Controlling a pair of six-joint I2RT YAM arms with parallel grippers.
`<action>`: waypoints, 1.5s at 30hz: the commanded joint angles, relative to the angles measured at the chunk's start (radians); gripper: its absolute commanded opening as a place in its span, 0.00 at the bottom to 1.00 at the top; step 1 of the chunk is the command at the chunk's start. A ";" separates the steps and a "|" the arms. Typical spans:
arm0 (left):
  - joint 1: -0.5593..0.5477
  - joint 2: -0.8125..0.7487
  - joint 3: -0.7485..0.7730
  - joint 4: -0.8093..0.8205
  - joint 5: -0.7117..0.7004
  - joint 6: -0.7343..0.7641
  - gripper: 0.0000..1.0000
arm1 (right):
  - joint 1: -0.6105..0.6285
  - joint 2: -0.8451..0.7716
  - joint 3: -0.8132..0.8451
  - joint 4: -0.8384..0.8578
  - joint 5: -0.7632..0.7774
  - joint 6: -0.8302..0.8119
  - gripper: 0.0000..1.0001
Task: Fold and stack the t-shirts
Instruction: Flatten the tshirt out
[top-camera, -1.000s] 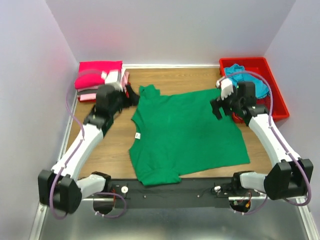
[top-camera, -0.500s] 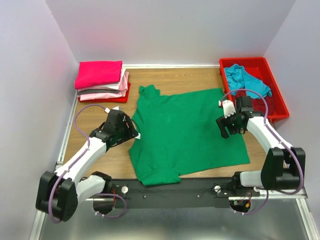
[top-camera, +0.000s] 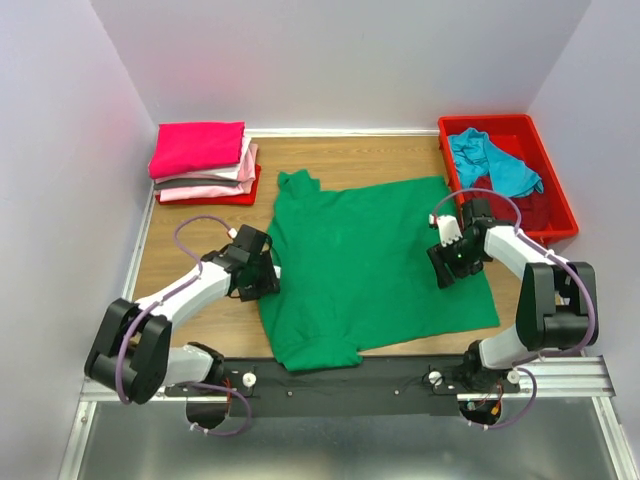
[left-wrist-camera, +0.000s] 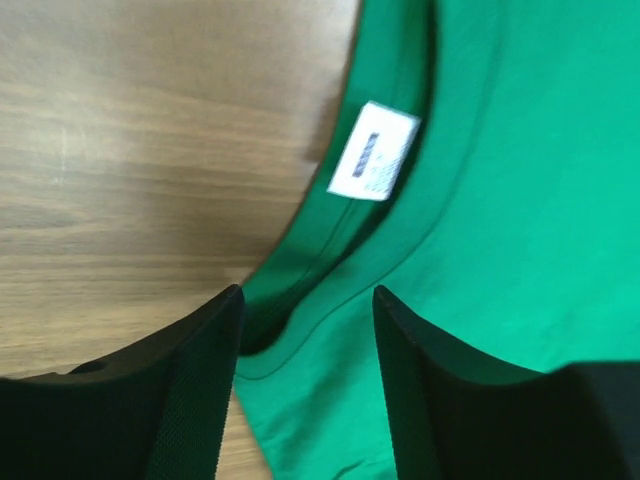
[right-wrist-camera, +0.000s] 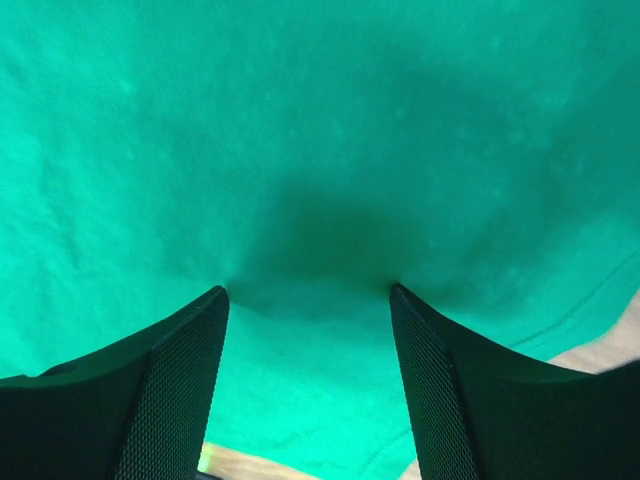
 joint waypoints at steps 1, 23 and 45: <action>-0.046 0.061 0.006 -0.087 0.029 0.025 0.61 | -0.002 0.028 0.033 -0.022 -0.077 0.000 0.72; -0.103 -0.089 0.173 -0.453 0.060 -0.034 0.00 | -0.002 0.064 0.039 -0.071 -0.140 -0.107 0.20; 0.058 -0.106 0.314 -0.017 0.168 0.176 0.73 | 0.034 0.111 0.468 -0.177 -0.372 -0.034 0.76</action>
